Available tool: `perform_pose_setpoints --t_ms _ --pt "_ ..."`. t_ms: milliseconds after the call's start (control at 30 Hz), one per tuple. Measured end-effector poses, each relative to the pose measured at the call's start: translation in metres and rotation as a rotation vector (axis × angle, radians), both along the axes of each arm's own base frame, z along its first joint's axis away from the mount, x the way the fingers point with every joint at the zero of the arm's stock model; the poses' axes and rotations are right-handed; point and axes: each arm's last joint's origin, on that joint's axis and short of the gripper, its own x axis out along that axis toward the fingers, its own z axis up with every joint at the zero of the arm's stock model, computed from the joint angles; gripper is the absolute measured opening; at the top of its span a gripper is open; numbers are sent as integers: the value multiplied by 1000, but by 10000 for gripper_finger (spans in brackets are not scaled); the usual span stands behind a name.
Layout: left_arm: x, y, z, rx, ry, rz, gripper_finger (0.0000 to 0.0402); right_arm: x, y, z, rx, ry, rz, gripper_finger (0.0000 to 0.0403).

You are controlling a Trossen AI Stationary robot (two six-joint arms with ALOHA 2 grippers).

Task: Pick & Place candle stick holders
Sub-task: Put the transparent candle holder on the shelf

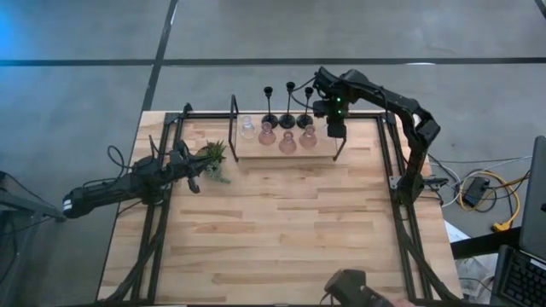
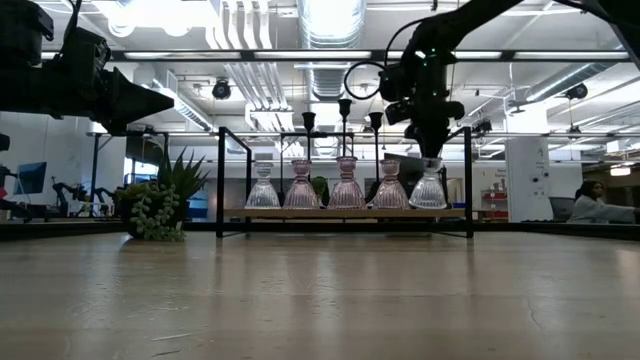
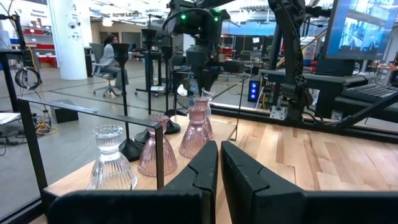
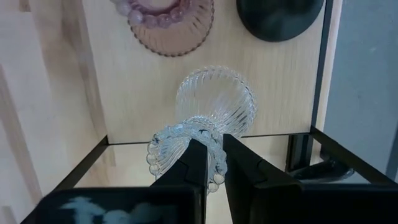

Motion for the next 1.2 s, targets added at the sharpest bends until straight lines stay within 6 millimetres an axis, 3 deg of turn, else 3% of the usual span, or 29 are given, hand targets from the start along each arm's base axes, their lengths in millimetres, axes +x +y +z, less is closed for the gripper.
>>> perform_pose_setpoints --t_ms 1200 --pt "0 0 0 0 0 0 26 2 -1 -4 9 -36 21 20"
